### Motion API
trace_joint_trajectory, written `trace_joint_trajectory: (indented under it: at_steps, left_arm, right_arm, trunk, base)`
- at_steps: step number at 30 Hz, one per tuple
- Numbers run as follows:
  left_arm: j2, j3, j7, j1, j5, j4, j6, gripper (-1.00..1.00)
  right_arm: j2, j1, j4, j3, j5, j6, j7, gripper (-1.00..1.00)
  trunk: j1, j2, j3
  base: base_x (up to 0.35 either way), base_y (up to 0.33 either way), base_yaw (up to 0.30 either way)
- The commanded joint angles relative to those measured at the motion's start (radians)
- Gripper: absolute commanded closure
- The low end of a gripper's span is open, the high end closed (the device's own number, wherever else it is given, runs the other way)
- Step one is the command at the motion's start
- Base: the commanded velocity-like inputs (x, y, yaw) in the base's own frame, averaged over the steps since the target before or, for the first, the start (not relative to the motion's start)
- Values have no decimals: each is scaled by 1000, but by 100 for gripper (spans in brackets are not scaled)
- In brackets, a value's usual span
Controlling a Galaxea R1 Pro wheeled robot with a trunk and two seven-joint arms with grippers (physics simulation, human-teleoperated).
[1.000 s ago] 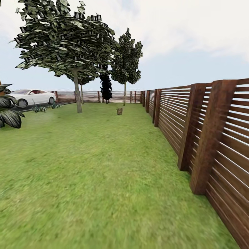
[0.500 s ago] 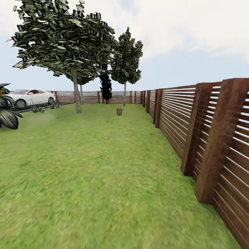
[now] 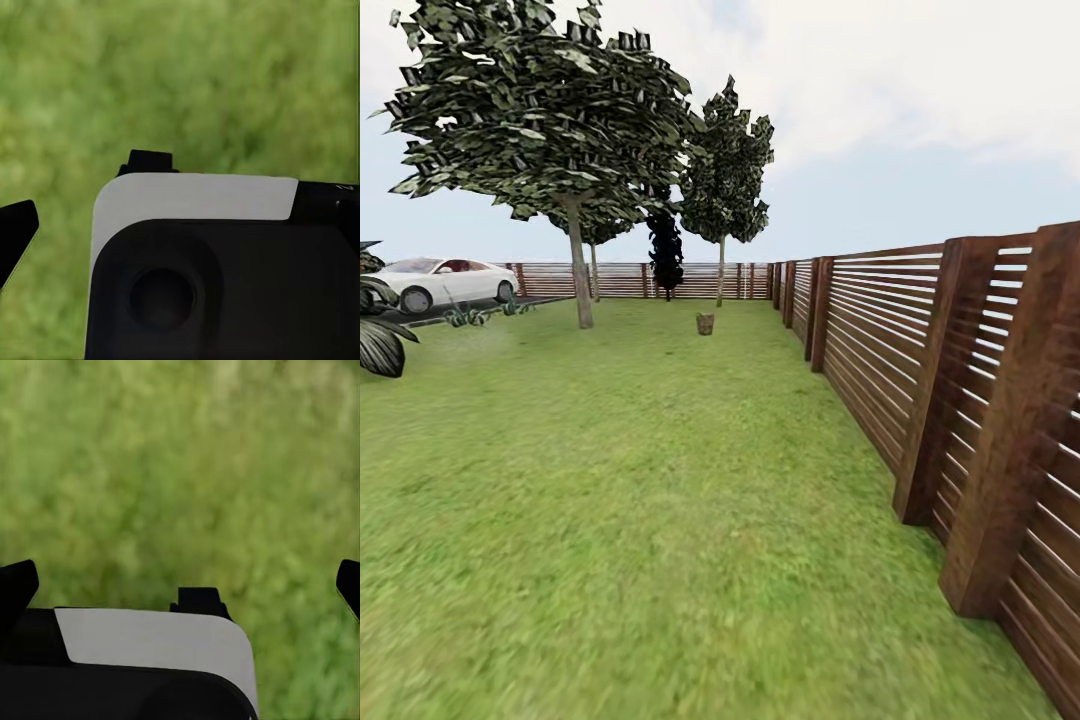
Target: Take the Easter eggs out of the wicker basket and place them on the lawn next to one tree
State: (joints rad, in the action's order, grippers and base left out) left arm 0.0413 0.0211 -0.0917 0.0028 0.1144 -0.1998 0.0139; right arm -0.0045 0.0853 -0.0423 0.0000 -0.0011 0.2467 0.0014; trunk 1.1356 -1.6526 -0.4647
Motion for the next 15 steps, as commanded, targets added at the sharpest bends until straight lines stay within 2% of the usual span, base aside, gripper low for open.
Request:
trace_joint_trajectory:
  at_steps: [1,15]
  left_arm:
    - [0,2,-5,0,10,-1,1,-100]
    - [0,2,-5,0,10,-1,1,-100]
  right_arm:
    - [0,1,1,0,0,3,0,-100]
    - [0,1,1,0,1,3,0,-100]
  trunk:
    - [1,0,-1]
    - [1,0,-1]
  base:
    - [327,0,0]
    - [327,0,0]
